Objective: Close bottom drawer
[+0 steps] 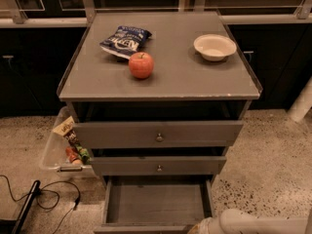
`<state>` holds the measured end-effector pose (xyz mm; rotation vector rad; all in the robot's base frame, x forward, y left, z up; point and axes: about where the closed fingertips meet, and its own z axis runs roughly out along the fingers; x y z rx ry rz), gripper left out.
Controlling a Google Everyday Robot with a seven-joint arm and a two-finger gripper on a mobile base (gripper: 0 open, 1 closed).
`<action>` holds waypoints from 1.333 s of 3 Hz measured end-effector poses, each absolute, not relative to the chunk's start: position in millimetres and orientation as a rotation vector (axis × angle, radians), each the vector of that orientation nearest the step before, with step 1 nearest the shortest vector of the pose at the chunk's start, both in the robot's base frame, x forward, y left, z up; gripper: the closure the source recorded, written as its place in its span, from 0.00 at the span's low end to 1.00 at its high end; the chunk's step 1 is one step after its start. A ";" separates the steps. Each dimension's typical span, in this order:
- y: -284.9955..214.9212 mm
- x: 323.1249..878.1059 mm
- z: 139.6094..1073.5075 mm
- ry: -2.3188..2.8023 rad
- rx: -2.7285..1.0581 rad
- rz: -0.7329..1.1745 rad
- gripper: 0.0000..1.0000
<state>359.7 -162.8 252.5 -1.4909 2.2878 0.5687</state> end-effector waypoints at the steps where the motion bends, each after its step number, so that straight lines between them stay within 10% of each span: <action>1: -160.5 354.2 222.8 2.239 -1.529 0.517 1.00; 3: -175.6 369.6 172.9 2.243 -1.562 0.338 1.00; 4: -174.4 373.5 173.3 2.233 -1.561 0.325 0.81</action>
Offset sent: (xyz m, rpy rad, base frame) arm -0.0047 -0.0127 -0.1008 -0.1437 -0.1313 0.0290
